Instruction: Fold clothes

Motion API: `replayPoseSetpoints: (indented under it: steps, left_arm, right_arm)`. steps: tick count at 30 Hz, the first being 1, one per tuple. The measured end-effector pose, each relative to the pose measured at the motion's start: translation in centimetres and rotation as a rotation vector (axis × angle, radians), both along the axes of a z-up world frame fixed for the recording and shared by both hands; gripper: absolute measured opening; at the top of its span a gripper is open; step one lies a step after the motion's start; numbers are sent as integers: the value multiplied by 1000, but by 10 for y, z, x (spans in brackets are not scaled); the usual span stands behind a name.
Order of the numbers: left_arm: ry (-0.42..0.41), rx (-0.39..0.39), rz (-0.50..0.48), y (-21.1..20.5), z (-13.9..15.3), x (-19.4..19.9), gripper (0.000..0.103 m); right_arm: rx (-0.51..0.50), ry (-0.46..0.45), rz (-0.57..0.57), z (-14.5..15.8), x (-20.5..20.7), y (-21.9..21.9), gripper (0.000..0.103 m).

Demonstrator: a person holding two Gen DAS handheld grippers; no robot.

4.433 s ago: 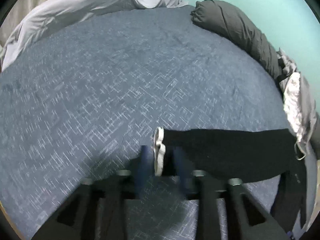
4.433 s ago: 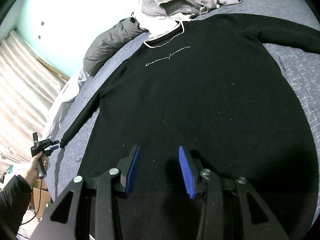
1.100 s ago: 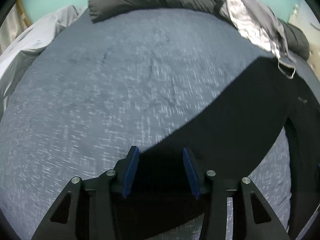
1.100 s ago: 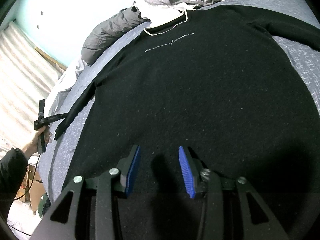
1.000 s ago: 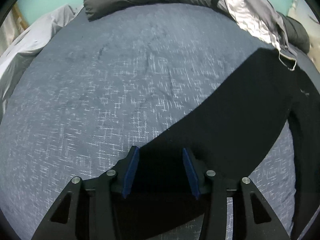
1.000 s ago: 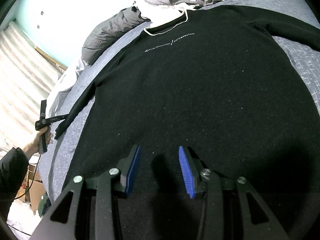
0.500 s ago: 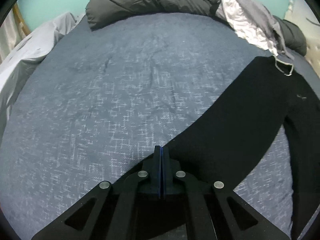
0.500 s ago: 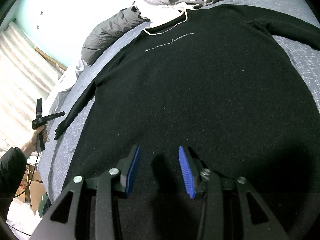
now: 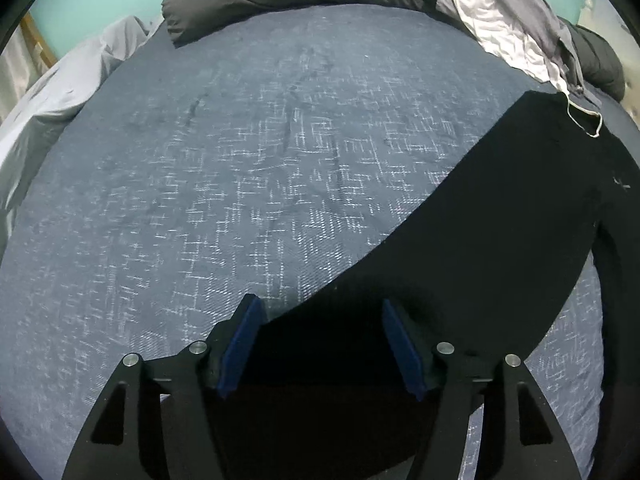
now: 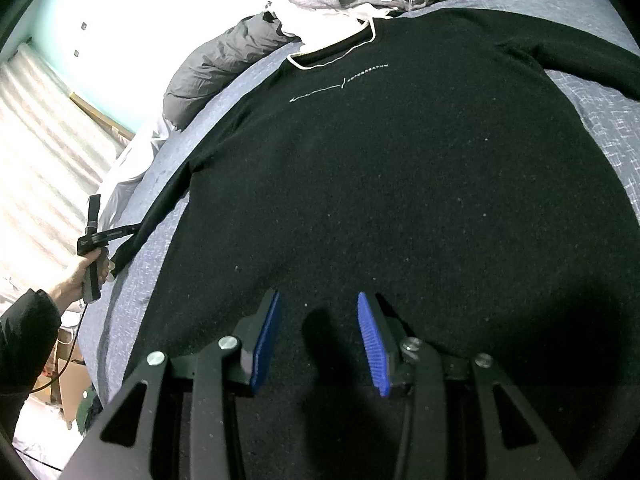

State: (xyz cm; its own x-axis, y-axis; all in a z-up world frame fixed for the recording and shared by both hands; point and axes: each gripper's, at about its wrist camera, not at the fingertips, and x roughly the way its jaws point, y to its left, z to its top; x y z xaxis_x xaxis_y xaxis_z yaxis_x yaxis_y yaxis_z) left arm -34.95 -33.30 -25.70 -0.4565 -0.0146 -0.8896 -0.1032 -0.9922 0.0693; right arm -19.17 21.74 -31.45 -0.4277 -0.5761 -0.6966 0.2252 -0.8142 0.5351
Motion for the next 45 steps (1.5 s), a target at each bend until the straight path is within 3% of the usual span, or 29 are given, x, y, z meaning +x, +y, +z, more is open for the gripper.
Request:
replayPoseSetpoints:
  steps: [1,4,6,7,9,14,20,26,29,31,33,35,39,45]
  left_arm:
    - [0,2,-6,1,0,0,64]
    - [1,2,-28,5,1,0,44]
    - [1,2,-42,8,2,0,17]
    - [2,-2,-45,8,4,0,10]
    - [10,-5,-44,8,9,-1,6]
    - [60,-5,-29,0,30,-3,5]
    - [78,22,69,-22,48,-25,5]
    - [-1,-13,107,-19,24,-57,8]
    - [3,-46,169,-28,20,-58,11]
    - [36,-9,206,-42,32,-48,18]
    - [69,27,241,-58,45,-34,34]
    - [89,48,274,-76,57,-14,43]
    - [72,71,332,-108,58,33,52]
    - [60,228,444,-144,35,83,56]
  right_arm:
    - [1,0,0,0,0,0,40]
    - [3,0,1,0,1,0,40]
    - [4,0,1,0,1,-1,40]
    - [4,1,1,0,1,-1,40]
    - [3,0,0,0,2,0,40]
    - [5,1,2,0,1,-1,40]
    - [6,0,4,-1,0,-1,40]
    - [7,-3,7,0,-1,1,40]
    - [7,-3,6,0,0,1,40]
    - [7,-2,5,0,1,1,40]
    - [8,0,5,1,3,0,40]
    - [5,4,5,2,4,0,40]
    - [0,11,1,4,8,0,40]
    - [0,17,3,6,13,-2,40]
